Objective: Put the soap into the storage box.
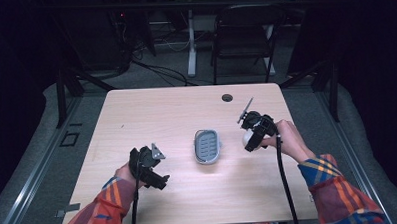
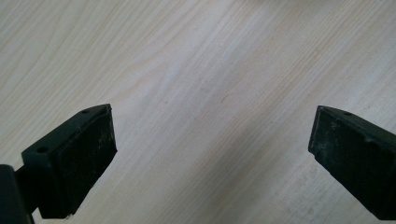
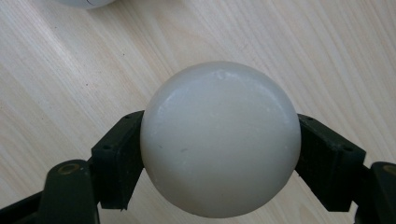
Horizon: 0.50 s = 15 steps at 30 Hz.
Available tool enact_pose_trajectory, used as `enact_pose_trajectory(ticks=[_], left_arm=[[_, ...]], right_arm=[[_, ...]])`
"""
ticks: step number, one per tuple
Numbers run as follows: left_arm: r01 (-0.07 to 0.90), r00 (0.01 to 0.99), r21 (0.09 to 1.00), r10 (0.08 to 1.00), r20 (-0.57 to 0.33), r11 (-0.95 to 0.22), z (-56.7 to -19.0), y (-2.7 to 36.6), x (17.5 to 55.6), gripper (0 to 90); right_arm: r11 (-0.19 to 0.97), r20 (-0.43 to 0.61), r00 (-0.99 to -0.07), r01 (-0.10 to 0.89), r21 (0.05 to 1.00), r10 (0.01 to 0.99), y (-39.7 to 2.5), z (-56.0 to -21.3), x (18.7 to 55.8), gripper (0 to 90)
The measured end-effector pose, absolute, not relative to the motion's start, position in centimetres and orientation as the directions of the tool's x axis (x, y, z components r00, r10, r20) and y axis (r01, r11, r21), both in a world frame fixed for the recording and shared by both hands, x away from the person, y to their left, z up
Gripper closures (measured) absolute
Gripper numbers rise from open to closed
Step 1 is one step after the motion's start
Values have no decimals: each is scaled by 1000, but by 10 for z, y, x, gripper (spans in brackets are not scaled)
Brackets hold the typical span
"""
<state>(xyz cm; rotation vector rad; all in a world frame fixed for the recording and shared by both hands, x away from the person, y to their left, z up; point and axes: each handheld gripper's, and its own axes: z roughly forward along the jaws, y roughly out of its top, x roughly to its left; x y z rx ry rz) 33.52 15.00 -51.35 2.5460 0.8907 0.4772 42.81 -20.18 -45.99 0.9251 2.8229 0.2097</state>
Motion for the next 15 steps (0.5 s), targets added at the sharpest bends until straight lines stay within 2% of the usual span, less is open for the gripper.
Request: enact_pose_trajectory(ticks=[15], left_arm=[[514, 741, 480, 650, 168, -711, -514, 150, 336, 4]], right_arm=[[814, -112, -813, 544, 205, 572, -180, -444, 435, 231]])
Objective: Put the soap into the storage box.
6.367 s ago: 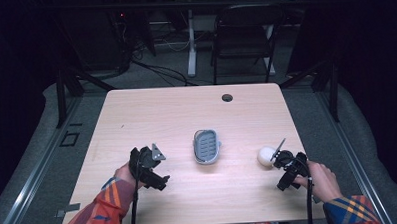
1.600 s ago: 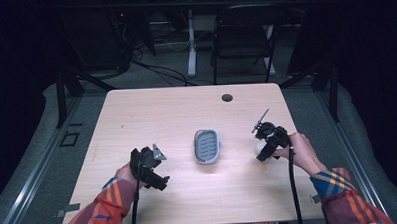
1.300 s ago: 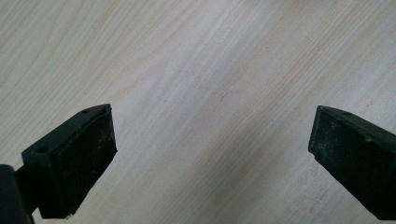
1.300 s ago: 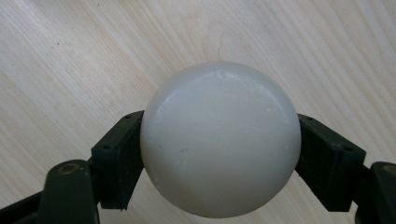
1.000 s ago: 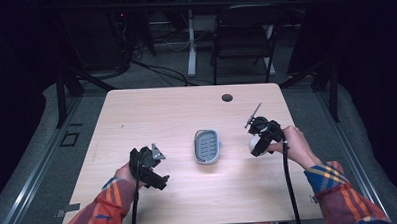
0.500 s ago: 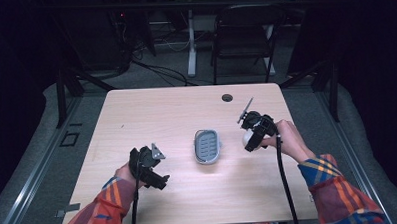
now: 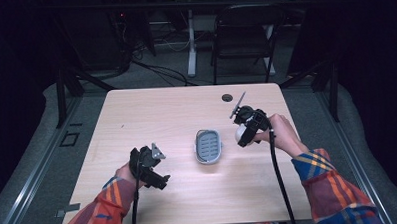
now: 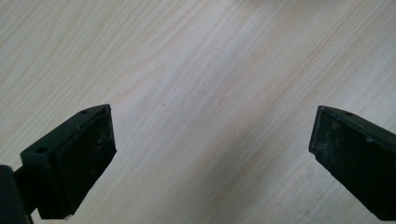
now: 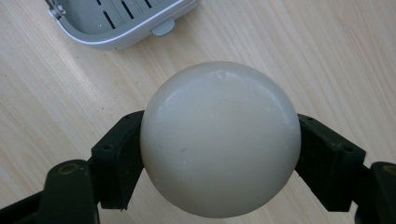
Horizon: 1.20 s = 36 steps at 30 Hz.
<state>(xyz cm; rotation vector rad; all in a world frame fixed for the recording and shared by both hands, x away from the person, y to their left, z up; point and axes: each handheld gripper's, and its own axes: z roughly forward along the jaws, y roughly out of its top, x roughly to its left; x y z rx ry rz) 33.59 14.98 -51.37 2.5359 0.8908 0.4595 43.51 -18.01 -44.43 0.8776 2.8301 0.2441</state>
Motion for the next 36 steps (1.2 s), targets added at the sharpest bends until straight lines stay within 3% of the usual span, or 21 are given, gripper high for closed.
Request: enact_pose_trajectory(ticks=[36], left_arm=[[514, 741, 484, 650, 165, -708, -513, 151, 335, 2]], right_arm=[[864, -122, -859, 477, 162, 497, -134, -431, 449, 231]])
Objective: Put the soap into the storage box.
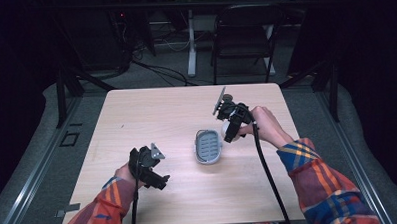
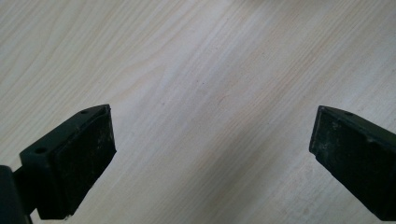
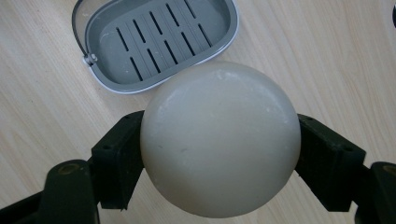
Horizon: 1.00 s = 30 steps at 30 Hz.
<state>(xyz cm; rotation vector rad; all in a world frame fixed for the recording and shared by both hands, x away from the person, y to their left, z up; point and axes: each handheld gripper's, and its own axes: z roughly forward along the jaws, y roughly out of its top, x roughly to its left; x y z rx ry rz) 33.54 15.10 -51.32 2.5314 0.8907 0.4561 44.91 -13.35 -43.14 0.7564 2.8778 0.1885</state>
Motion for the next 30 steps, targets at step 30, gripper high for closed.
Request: enact_pose_trajectory(ticks=[30], left_arm=[[513, 744, 481, 648, 163, -710, -514, 151, 335, 2]], right_arm=[[890, -98, -889, 431, 145, 447, -87, -445, 460, 231]])
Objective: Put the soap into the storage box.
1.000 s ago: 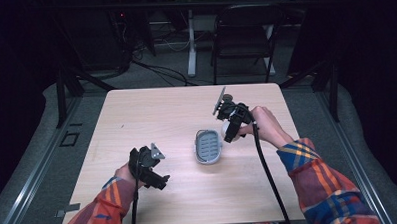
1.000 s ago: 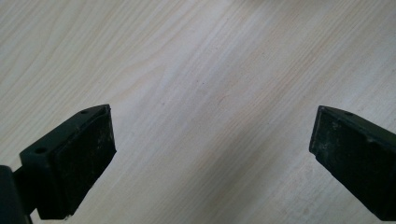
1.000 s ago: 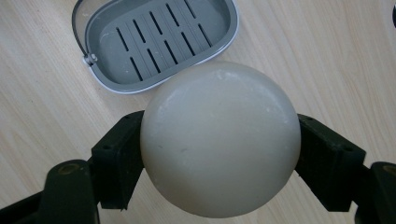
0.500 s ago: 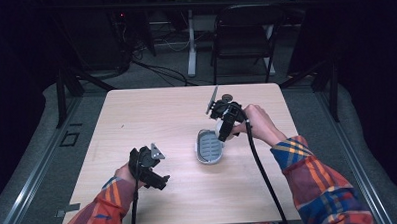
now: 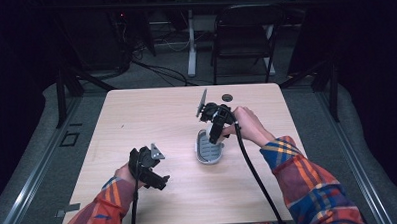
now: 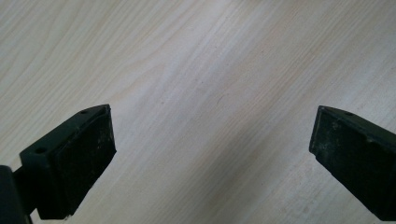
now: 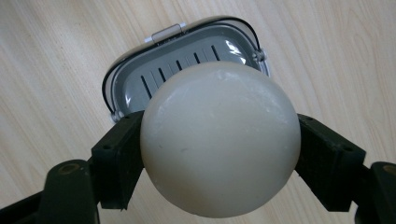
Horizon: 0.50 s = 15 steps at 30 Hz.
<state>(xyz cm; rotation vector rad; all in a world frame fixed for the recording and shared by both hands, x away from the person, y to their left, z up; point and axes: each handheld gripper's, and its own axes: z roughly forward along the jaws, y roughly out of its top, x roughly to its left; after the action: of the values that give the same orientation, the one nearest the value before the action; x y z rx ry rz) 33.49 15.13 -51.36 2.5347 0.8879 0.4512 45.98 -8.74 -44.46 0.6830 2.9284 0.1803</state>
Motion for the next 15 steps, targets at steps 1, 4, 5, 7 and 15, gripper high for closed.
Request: enact_pose_trajectory(ticks=[1, 4, 5, 7, 15], left_arm=[[513, 744, 481, 648, 163, -711, -514, 151, 335, 2], [513, 745, 481, 647, 163, -711, -514, 151, 335, 2], [512, 745, 481, 647, 162, -711, -513, 151, 335, 3], [512, 745, 482, 646, 163, -712, -513, 151, 334, 2], [511, 746, 481, 646, 163, -712, -513, 151, 334, 2]], right_arm=[[890, -96, -889, 433, 144, 448, -86, -446, 460, 231], [881, -85, -882, 450, 146, 464, -81, -452, 463, 231], [881, -80, -882, 450, 146, 464, -80, -453, 464, 231], [883, -80, -884, 448, 139, 461, -77, -456, 465, 231], [892, -77, -891, 437, 118, 447, -66, -464, 465, 231]])
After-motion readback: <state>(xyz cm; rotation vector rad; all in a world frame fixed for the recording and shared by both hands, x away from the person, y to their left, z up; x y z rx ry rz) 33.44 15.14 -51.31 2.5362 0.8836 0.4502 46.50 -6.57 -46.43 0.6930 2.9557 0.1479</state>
